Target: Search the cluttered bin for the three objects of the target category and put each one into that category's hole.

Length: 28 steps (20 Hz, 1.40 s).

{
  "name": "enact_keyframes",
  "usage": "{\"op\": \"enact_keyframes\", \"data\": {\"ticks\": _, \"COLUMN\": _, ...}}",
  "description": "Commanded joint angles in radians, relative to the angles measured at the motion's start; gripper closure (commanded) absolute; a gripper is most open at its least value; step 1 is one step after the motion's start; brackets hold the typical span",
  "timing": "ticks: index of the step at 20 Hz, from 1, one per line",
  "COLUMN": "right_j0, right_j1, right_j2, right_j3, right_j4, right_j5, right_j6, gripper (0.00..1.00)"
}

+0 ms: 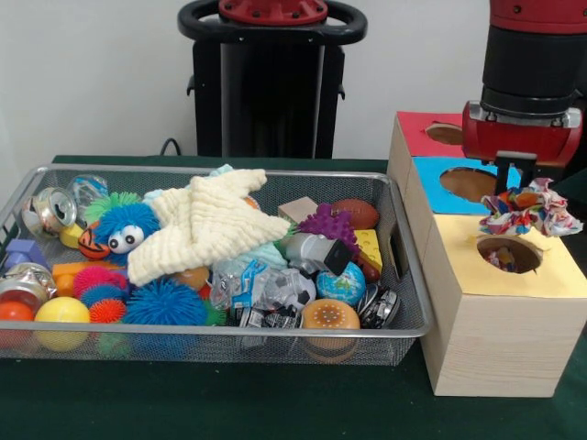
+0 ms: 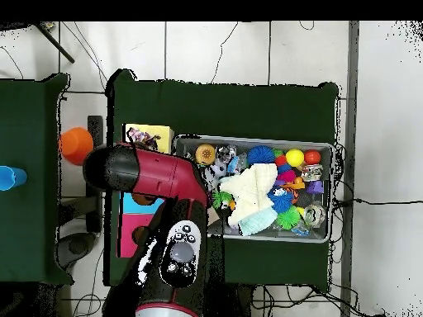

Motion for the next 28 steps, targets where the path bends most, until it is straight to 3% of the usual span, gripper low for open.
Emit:
{"op": "enact_keyframes", "data": {"ticks": 1, "right_j0": 0.000, "right_j1": 0.066, "right_j2": 0.013, "right_j3": 0.074, "right_j4": -0.042, "right_j5": -0.071, "right_j6": 0.188, "gripper": 1.00}}
{"op": "enact_keyframes", "data": {"ticks": 28, "right_j0": 0.003, "right_j1": 0.120, "right_j2": 0.037, "right_j3": 0.097, "right_j4": -0.023, "right_j5": -0.211, "right_j6": 0.188, "gripper": 1.00}}
